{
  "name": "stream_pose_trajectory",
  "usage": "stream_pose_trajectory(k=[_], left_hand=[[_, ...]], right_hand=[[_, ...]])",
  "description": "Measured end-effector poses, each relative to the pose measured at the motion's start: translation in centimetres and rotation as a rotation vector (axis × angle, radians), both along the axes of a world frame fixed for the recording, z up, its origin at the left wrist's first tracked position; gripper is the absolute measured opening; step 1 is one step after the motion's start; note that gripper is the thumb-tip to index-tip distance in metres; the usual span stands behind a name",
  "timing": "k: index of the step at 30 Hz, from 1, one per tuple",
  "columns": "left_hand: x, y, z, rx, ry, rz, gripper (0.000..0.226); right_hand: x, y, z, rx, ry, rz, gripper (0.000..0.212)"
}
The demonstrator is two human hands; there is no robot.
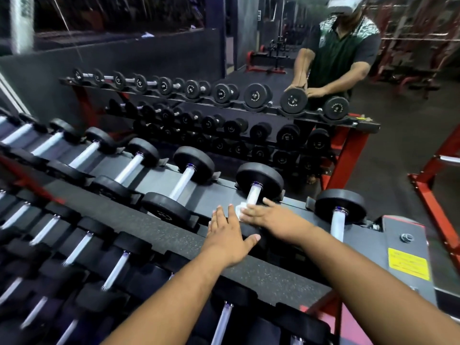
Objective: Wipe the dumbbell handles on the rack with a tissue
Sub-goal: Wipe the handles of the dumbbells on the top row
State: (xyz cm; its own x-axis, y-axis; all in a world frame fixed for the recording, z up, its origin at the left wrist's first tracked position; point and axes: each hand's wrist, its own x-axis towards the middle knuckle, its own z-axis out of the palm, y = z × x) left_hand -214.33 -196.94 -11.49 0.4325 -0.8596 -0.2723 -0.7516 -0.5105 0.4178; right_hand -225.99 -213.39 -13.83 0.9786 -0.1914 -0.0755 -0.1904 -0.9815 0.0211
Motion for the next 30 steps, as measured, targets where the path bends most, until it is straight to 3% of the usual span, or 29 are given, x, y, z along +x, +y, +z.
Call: stream_pose_trajectory(k=[4,9,11,14,16,21,26,30], left_hand=[[0.0,0.1,0.4,0.02,0.001,0.005,0.108],[0.1,-0.1,0.4,0.037,-0.008,0.004,0.106],[0.0,-0.2,0.5,0.043,-0.007,0.006,0.106],[-0.1,0.0,0.6,0.041,0.002,0.008,0.106],[0.0,0.0,0.6,0.028,0.006,0.009,0.106],[-0.1,0.0,0.2,0.003,-0.004,0.014,0.106],[0.0,0.0,0.5,0.018,-0.005,0.011,0.106],[0.1,0.0,0.3,0.026,-0.011,-0.001,0.105]], right_hand=[[1.1,-0.8,0.0,0.05,-0.118,-0.272,0.078],[-0.1,1.1,-1.1,0.267,-0.091,-0.149,0.062],[-0.6,0.9,-0.5,0.189,-0.055,-0.152,0.064],[0.6,0.0,-0.4,0.093,-0.117,-0.323,0.081],[1.2,0.4,-0.7,0.243,-0.195,-0.369,0.083],[-0.2,2.3,-2.0,0.576,-0.254,-0.346,0.064],[3.1,2.1,-0.4,0.807,-0.49,-0.603,0.057],[2.5,3.4,-1.9,0.977,-0.527,-0.709,0.045]])
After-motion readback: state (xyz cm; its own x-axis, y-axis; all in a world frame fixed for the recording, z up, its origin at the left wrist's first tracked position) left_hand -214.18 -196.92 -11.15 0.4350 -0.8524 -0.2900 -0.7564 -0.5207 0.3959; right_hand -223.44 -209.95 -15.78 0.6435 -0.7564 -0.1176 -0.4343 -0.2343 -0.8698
